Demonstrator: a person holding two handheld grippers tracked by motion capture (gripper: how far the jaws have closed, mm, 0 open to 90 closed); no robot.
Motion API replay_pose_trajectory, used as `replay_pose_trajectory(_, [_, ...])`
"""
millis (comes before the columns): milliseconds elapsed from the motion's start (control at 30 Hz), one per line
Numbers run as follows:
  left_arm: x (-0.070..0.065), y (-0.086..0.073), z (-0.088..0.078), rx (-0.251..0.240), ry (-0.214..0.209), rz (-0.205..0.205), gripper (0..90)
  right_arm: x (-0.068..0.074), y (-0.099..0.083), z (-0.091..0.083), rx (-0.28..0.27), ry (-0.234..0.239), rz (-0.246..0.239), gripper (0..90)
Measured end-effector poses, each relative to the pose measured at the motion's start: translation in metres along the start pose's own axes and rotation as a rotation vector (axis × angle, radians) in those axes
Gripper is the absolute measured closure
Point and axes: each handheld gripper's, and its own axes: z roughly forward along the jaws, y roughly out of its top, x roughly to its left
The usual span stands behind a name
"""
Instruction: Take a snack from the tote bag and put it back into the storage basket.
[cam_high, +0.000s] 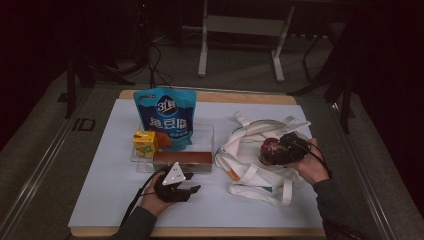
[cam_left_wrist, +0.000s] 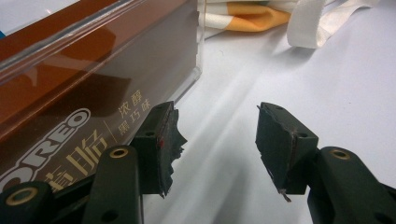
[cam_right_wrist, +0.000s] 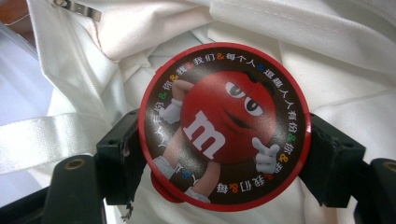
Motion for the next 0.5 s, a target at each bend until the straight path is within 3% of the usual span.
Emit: replay_pose_trajectory(500, [0.0001,0.0000,0.0000,-0.001,0.000,0.000,47.6,0.0099,0.0096,-0.0024,-0.003,0.014,-0.033,25.1])
